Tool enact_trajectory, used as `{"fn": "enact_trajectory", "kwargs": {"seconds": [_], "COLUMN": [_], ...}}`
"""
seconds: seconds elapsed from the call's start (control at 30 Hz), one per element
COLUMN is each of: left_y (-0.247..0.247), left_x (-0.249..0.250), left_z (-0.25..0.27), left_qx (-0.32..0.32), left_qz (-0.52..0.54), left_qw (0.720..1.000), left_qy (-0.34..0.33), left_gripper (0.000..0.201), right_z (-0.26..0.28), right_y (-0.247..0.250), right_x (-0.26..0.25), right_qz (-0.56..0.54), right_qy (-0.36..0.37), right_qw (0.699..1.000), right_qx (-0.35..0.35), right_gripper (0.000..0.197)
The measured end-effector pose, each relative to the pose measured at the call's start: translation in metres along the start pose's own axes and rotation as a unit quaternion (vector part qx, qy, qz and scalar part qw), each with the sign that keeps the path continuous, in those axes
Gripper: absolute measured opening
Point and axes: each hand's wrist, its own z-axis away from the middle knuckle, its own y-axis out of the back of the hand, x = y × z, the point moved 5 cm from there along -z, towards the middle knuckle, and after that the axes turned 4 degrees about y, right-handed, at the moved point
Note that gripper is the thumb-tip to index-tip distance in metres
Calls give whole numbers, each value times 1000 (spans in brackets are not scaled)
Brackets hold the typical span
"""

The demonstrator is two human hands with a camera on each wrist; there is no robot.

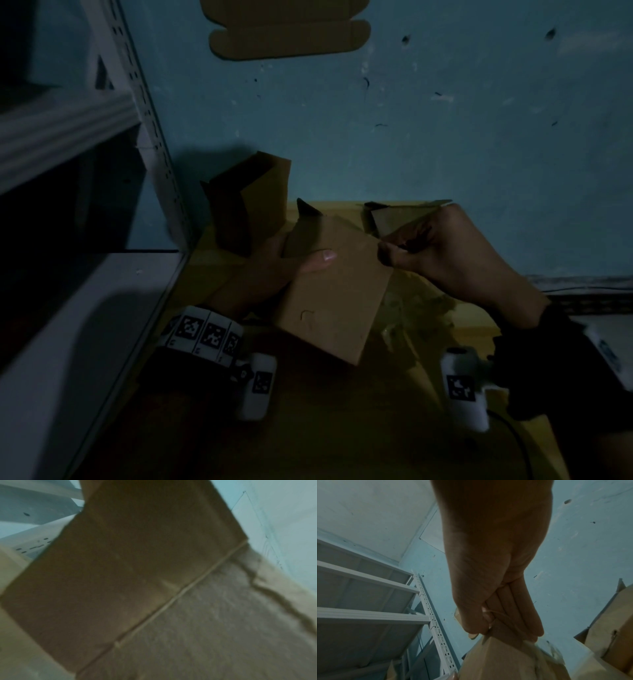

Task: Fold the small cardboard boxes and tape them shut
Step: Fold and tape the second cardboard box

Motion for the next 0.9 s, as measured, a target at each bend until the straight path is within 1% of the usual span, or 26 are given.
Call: {"fn": "enact_trajectory", "kwargs": {"seconds": [0.07, 0.1, 0.17, 0.23, 0.3, 0.4, 0.43, 0.5, 0.53, 0.6, 0.67, 0.73, 0.83, 0.9], "left_y": [-1, -1, -2, -2, -1, 0, 0, 0, 0, -2, -4, -4, -5, -4], "left_x": [-1, -2, 0, 0, 1, 0, 0, 1, 0, 2, 5, 6, 8, 8], "left_z": [-1, -1, 0, 0, 2, 1, 1, 1, 1, 2, 3, 4, 4, 4], "left_qx": [-3, -3, -6, -5, 3, 2, 5, 4, 1, -1, -5, -4, -3, 0], "left_qz": [4, 6, 5, 6, 6, -9, -11, -7, -4, 3, 5, -5, -6, -17], "left_qw": [1000, 1000, 1000, 1000, 1000, 1000, 1000, 1000, 1000, 1000, 1000, 1000, 1000, 1000], "left_qy": [7, 6, 5, 5, 5, 10, 10, 12, 13, 13, 6, 3, 1, 3], "left_gripper": [43, 39, 25, 19, 22, 38, 36, 25, 22, 20, 23, 28, 18, 25], "right_z": [0, 1, 1, 1, 1, 2, 2, 2, 2, 1, 0, -1, -1, -2], "right_y": [-1, -1, -1, -2, -2, -3, -3, -2, -2, -2, -2, -2, -3, -5], "right_x": [0, 0, -2, -3, -3, -3, -3, -3, -2, 1, 3, 5, 6, 5], "right_qz": [4, 8, 14, 21, 25, 14, 6, -3, -4, -9, -15, -10, 14, 27], "right_qy": [-4, -4, -3, -8, -14, -32, -48, -76, -80, -85, -95, -97, -85, -72], "right_qw": [1000, 1000, 1000, 1000, 999, 999, 998, 996, 996, 995, 993, 994, 995, 996], "right_qx": [-1, 1, 10, 16, 19, 31, 33, 39, 45, 58, 61, 50, 50, 49], "right_gripper": [41, 42, 47, 48, 42, 36, 40, 53, 54, 40, 25, 25, 32, 35]}}
